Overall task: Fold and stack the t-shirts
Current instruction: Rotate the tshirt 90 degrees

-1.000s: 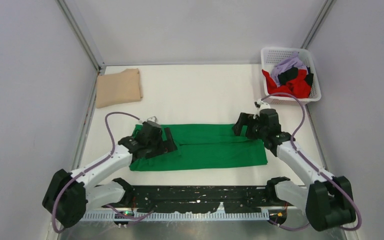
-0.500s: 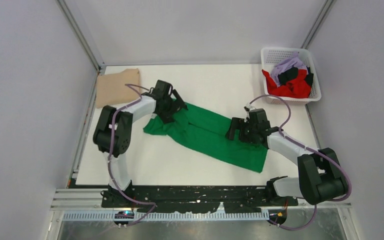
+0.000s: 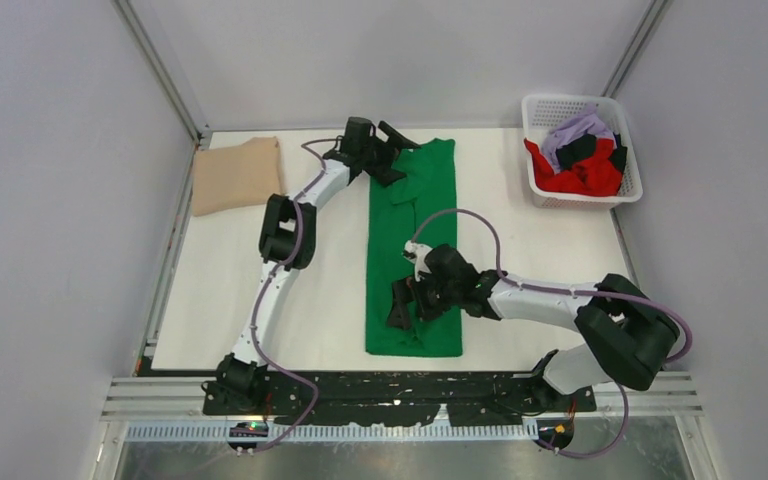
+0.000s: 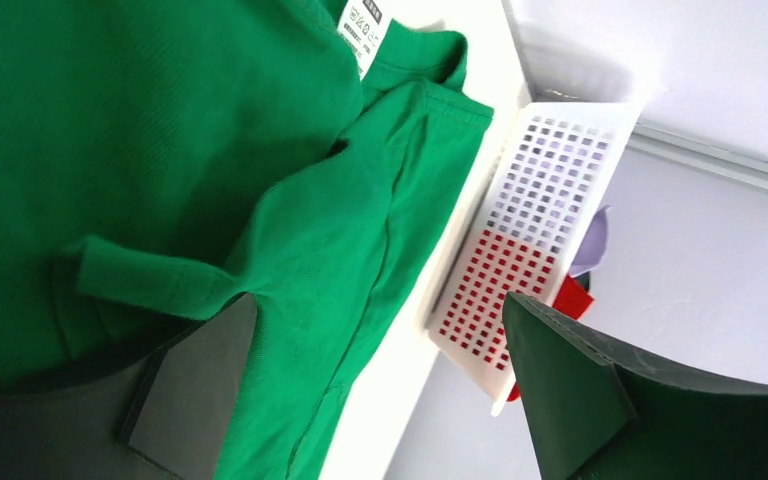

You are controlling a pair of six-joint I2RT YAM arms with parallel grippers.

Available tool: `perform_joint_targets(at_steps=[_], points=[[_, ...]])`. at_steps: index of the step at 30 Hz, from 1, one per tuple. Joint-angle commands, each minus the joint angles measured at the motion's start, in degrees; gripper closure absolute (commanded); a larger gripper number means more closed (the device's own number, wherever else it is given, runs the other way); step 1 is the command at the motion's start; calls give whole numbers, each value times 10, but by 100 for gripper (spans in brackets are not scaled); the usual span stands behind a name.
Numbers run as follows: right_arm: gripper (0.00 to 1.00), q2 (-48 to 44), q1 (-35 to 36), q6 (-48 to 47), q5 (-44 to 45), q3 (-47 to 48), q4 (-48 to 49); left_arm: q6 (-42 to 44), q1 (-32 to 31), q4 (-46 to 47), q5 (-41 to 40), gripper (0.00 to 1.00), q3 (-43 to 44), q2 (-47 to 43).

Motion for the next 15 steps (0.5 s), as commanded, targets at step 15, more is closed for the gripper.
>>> perform_joint_targets(at_steps=[15], points=[[5,-161,83,-88,46,3,-62,40,21,-10,-77,0,57,-28]])
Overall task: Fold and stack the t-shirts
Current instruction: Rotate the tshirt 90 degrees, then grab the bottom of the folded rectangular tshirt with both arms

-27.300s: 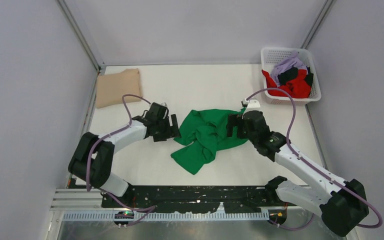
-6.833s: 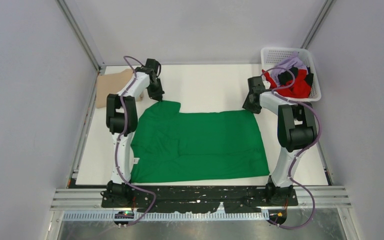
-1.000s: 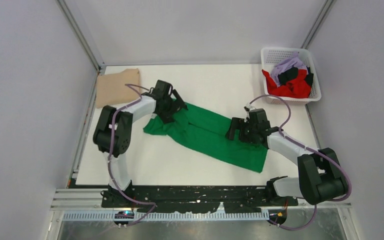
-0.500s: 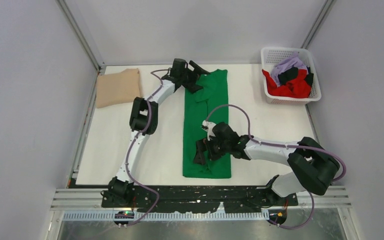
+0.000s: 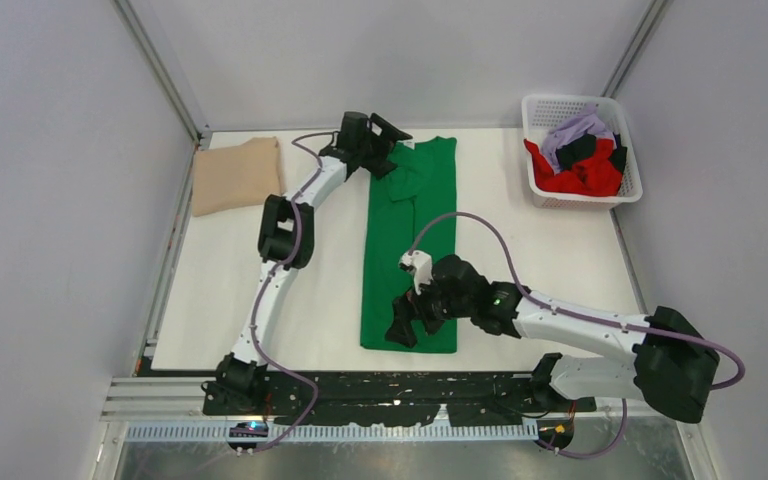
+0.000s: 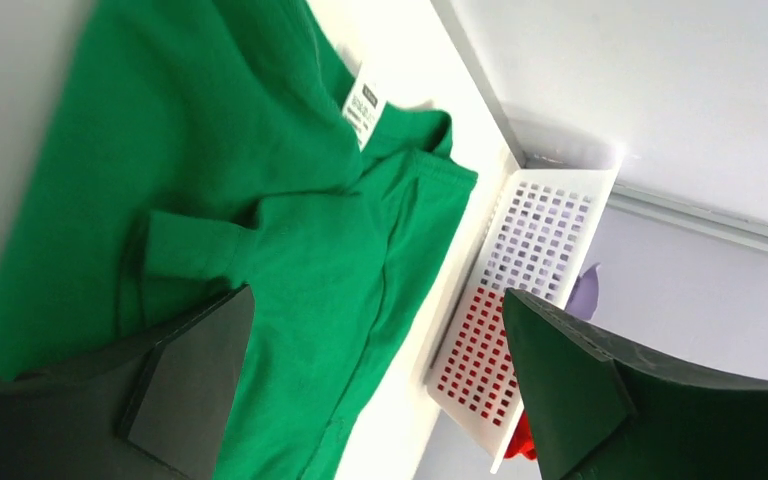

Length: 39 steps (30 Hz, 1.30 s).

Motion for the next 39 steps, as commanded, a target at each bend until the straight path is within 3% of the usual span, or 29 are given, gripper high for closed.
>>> perform_joint_targets(at_steps=[1,4,7,10,12,16,19,21,23,25,27,33,39], points=[[5,-68,4,-37,66,8,-39,85,14,-14,-4,1,9,-63],[5,-109,0,-14,182,17,-59,147,12,-16,39,0,-37,-147],[5,-167,-17,41,272,-6,-69,246,2,-74,70,0,-103,-261],[5,-216,-31,73,325,-24,-93,343,-21,-157,26,0,-234,-411],[5,-232,-44,83,325,-23,-154,391,-45,-179,-22,0,-357,-539],[3,-242,-50,102,298,-17,-255,401,-102,-144,-103,0,-663,-752],[1,-239,-54,121,255,-30,-294,382,-162,-147,-154,0,-806,-872],[5,-234,-57,131,228,-41,-305,365,-191,-156,-154,0,-884,-924],[9,-225,-58,143,206,-52,-308,361,-208,-160,-121,1,-946,-955],[21,-222,-58,145,175,-68,-292,361,-238,-161,-114,2,-990,-975],[25,-221,-58,152,158,-83,-270,347,-267,-157,-109,7,-1016,-972],[32,-222,-58,194,133,-135,-178,293,-315,-67,-60,28,-1068,-914],[38,-217,-58,200,122,-160,-164,270,-316,-15,-72,39,-1079,-862]])
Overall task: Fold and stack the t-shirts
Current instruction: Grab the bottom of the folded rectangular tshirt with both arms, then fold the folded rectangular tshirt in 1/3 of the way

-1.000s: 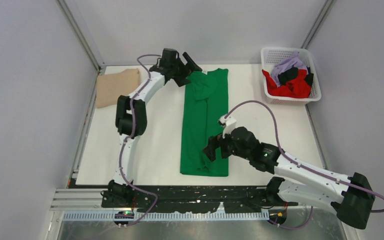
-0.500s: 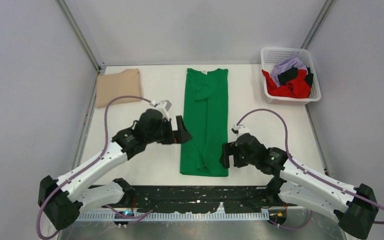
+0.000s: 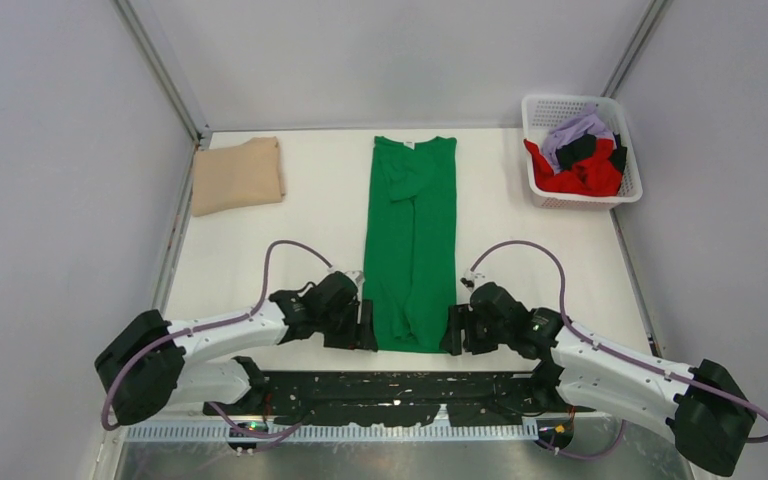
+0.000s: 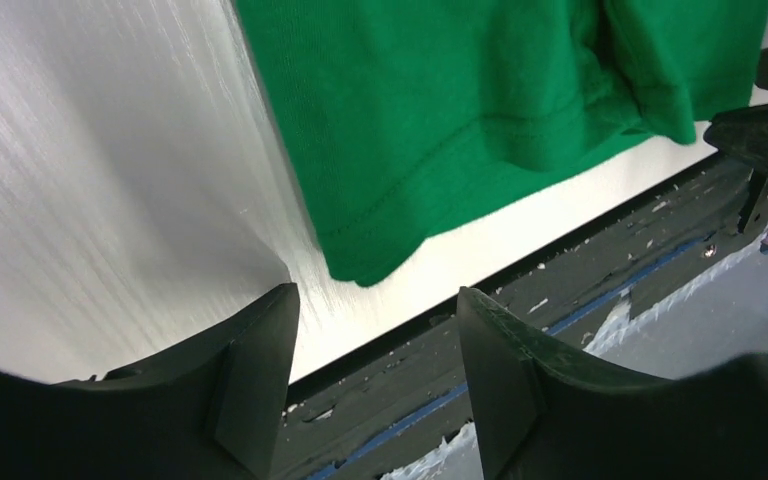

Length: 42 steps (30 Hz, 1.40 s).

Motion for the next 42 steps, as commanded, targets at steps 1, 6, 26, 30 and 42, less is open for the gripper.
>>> perform_joint_targets(at_steps=[1,6,26,30,42], points=[[40,4,-1,20,-12,-11,42,-22,-2,66,-3,41,4,34],[53,16,-1,26,-15,-23,67,-21,-2,66,-7,59,15,82],[95,-108,0,11,-77,-34,60,-27,-18,77,44,100,-25,-34],[95,-91,-4,-5,-2,9,36,-6,5,71,18,100,22,-27],[95,60,-144,-99,37,127,172,69,163,45,41,100,243,158]])
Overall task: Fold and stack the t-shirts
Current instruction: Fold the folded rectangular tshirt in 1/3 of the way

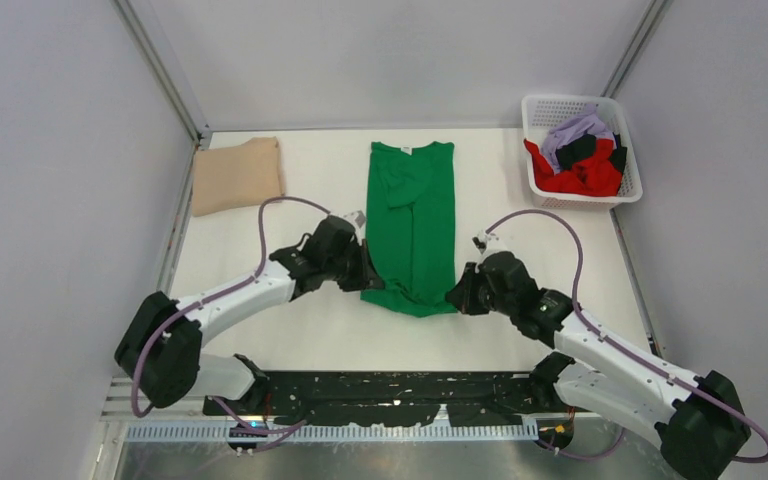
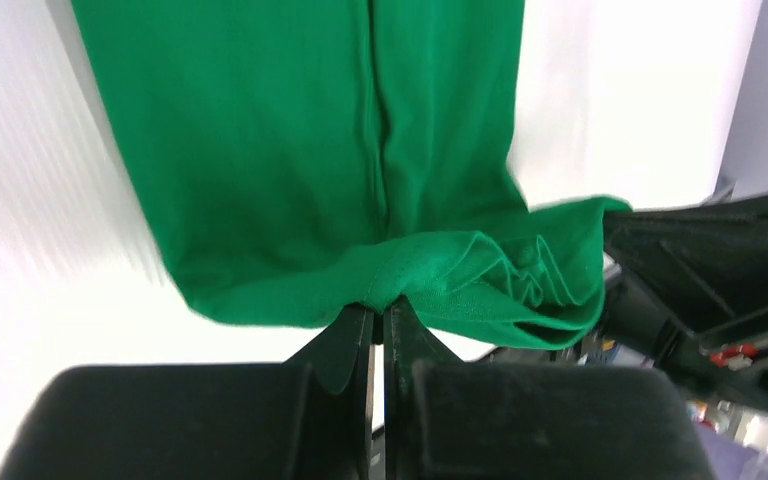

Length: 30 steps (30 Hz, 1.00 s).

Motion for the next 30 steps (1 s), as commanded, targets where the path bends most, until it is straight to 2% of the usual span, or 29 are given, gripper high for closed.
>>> perform_joint_targets(at_steps=[1,9,15,26,30], points=[[95,68,-58,-53,-8,62,103,44,46,-13,13,100,94,73],[95,212,-130,-91,-27,163,158,79,97,-48,-14,100,238,182],[95,290,-166,-104,-33,227,172,99,124,-78,6,100,340,272],[95,426,-206,-107,-42,309,189,118,154,-117,17,100,444,375],[91,467,-215,-96,-33,326,197,115,159,-119,25,98,468,408]])
